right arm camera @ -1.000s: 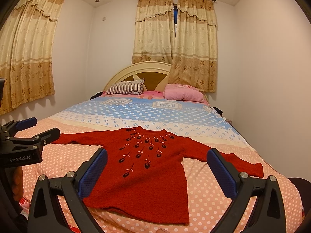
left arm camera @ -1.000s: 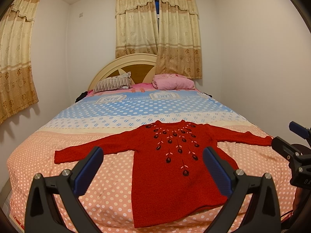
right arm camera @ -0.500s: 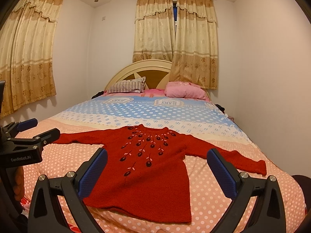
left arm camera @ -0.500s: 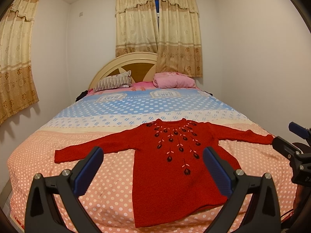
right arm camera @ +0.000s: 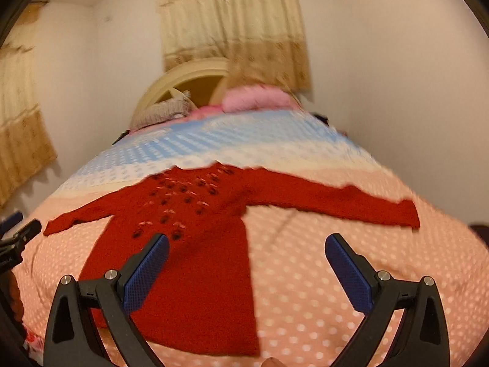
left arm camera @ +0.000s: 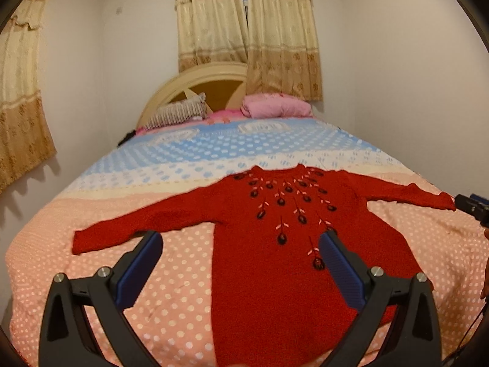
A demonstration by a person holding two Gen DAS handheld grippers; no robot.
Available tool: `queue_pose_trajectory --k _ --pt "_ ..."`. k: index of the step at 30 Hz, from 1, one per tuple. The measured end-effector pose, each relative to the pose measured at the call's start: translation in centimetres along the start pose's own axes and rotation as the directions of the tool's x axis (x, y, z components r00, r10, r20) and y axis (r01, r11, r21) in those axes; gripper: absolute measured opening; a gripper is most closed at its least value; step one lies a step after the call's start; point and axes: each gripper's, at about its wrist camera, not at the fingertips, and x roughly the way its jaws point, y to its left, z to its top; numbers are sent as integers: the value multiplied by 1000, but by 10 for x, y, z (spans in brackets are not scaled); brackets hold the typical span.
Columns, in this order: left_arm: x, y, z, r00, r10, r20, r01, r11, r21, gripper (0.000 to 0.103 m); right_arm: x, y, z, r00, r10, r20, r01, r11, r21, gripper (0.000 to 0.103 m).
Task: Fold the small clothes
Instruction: 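Move the right gripper to the sweater sleeve cuff and close on it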
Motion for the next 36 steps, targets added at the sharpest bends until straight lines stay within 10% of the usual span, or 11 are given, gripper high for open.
queue_pose_trajectory --k 10,24,33,36 --pt "82 3 9 992 -53 -114 50 998 -29 103 44 -127 9 981 -154 -122 177 961 213 102" --pt "159 18 3 981 63 -185 -62 998 13 103 90 -310 22 931 -253 -261 354 795 493 101" --pt "186 25 5 973 88 -213 -87 996 13 103 137 -330 17 924 -174 -340 336 794 507 69" --pt "191 27 2 970 94 -224 -94 996 10 103 148 -328 13 925 -117 -362 301 806 509 37"
